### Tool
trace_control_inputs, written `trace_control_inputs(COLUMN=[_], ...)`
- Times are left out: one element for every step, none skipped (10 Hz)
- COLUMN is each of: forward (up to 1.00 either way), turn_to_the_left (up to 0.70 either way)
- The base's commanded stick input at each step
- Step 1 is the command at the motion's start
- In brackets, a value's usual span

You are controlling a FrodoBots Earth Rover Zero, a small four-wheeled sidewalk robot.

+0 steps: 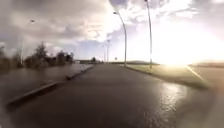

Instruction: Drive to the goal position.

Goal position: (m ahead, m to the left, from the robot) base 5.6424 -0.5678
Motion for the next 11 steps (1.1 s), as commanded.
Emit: trace_control_inputs(forward=[0.70,0.70,0.70,0.70,0.70,0.70,0.70,0.70,0.70,0.70,0.70], turn_to_the_left=[-0.14,-0.14,-0.14,-0.07,-0.03,0.00,0.00,0.00,0.00,0.00,0.00])
